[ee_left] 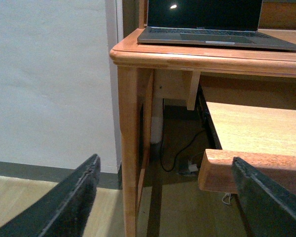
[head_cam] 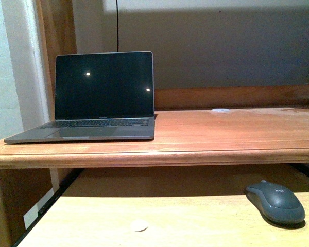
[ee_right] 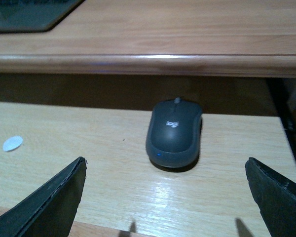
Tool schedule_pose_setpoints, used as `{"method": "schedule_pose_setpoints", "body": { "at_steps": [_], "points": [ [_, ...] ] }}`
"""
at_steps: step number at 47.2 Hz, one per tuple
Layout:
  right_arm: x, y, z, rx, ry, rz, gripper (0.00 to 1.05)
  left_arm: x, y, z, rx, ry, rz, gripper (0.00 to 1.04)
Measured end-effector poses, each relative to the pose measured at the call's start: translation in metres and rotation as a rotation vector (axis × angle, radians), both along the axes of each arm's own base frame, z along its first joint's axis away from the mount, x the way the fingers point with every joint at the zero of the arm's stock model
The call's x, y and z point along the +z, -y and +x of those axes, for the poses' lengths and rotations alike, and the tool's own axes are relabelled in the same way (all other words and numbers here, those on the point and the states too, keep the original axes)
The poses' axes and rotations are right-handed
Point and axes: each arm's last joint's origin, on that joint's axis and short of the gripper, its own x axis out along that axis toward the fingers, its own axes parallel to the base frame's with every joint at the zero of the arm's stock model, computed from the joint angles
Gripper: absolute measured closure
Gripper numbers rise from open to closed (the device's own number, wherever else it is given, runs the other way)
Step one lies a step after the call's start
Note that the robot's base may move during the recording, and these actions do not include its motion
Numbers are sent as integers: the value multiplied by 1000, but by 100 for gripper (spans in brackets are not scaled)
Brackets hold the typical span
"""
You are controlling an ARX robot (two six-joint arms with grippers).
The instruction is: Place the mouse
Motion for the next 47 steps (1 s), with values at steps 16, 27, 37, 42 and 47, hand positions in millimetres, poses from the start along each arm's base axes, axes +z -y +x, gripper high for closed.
{"method": "schedule_pose_setpoints", "body": {
  "at_steps": [16, 27, 37, 42, 47],
  "points": [
    [-3, -41, 43, -42, -60, -177, 7, 0, 0, 0, 0, 0, 1, 8],
    [-17, -54, 56, -78, -115, -251, 7, 0, 0, 0, 0, 0, 1, 8],
    [-23, -61, 67, -117, -138, -287, 7, 0, 0, 0, 0, 0, 1, 8],
    [-26, -63, 76, -144, -147, -305, 7, 0, 0, 0, 0, 0, 1, 8],
    [-28, -65, 83, -158, -159, -316, 7, 0, 0, 0, 0, 0, 1, 8]
  ]
}}
